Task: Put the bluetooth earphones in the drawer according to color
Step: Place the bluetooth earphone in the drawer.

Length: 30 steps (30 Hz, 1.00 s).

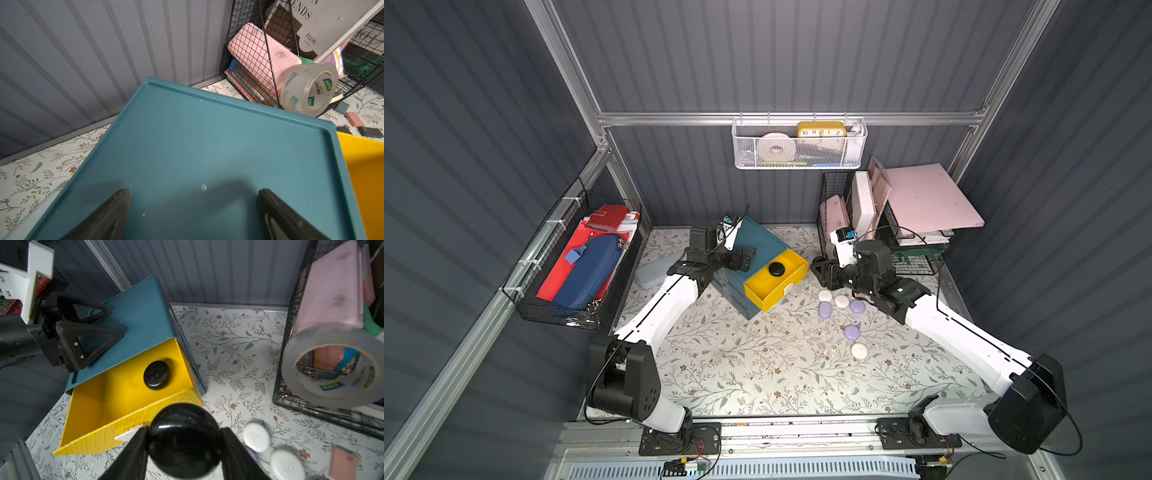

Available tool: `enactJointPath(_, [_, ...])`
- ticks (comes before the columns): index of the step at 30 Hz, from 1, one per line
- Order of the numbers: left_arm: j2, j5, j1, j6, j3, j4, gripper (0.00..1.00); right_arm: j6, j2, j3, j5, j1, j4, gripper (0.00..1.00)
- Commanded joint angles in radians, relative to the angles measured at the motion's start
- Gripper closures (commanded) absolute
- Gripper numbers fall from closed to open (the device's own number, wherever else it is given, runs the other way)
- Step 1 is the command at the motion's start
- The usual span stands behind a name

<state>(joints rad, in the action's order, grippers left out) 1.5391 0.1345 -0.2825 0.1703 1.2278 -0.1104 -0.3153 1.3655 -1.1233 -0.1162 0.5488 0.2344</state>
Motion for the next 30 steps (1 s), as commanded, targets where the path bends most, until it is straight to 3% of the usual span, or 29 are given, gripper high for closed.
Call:
enactJointPath(1, [0.042, 0.008, -0.007, -0.008, -0.011, -0.118, 0.01, 0.013, 0.039, -0.068, -0.045, 0.018, -0.049, 1.0])
enactJointPath(7, [0.052, 0.003, -0.007, -0.006, -0.011, -0.118, 0.01, 0.028, 0.113, -0.127, -0.099, 0.044, -0.096, 1.0])
enactJointPath(21, [0.035, 0.002, -0.007, -0.004, -0.014, -0.117, 0.01, 0.035, 0.263, -0.259, -0.171, 0.069, 0.0, 1.0])
enactJointPath(25, [0.042, 0.007, -0.007, -0.008, -0.011, -0.118, 0.01, 0.034, 0.273, -0.262, -0.178, 0.07, 0.003, 0.88])
enactJointPath(30, [0.039, 0.006, -0.007, -0.008, -0.011, -0.119, 0.01, 0.033, 0.278, -0.267, -0.184, 0.072, 0.021, 0.62])
